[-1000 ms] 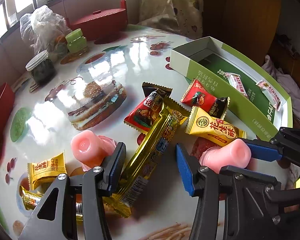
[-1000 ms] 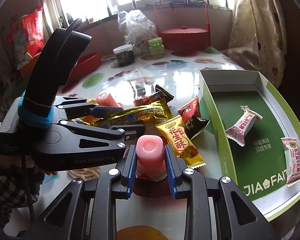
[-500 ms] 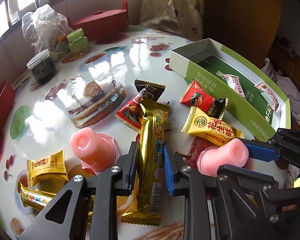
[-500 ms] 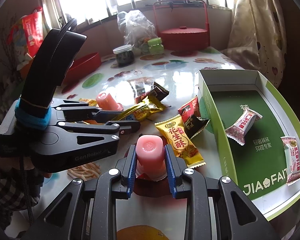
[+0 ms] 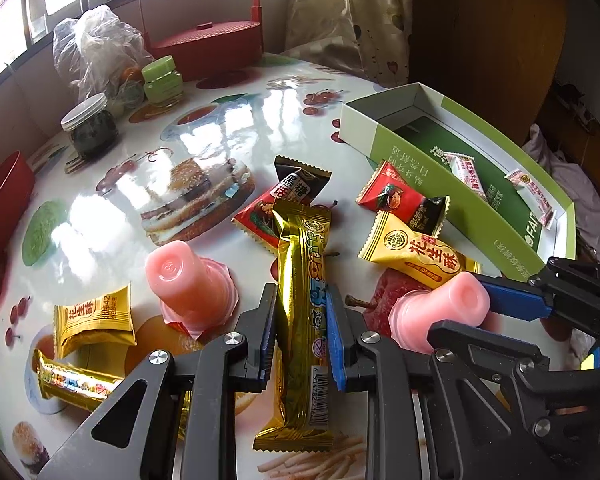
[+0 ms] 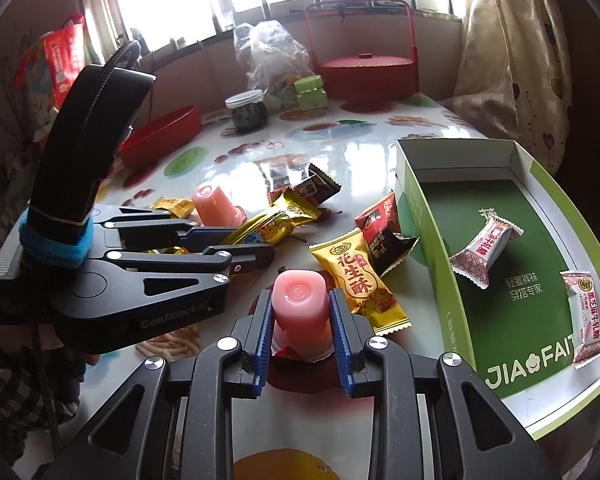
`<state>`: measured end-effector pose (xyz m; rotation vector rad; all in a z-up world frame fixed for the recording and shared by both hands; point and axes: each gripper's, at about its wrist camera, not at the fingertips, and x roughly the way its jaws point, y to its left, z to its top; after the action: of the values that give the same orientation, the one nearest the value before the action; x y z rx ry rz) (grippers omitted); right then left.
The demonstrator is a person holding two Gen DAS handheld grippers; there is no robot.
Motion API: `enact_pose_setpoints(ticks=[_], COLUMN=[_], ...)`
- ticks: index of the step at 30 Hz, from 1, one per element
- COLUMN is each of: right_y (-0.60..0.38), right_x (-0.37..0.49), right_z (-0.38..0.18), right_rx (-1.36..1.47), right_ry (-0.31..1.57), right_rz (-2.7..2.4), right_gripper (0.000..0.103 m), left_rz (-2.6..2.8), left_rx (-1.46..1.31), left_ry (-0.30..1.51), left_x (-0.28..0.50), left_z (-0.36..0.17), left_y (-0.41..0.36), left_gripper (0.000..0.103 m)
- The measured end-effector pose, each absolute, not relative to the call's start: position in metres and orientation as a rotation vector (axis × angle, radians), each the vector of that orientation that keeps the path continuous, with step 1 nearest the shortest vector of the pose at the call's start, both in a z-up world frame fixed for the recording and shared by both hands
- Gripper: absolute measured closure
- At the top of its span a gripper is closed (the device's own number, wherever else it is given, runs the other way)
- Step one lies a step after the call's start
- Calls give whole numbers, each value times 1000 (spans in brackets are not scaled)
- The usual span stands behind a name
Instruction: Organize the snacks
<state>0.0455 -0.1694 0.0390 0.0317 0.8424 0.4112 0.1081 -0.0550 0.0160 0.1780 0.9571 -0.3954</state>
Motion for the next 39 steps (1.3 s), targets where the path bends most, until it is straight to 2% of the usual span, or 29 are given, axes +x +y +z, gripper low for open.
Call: enact_pose_setpoints(ticks=[39], right_y=[-172], right_x=[24], right_z=[76], right_rx=[24], right_ry=[734], right_rz=[395], right_gripper=[77], left_rz=[-356], left_rx=[84], left_ry=[844], left_x=[77], left_z=[62], left_y=[-39], left_gripper=[79])
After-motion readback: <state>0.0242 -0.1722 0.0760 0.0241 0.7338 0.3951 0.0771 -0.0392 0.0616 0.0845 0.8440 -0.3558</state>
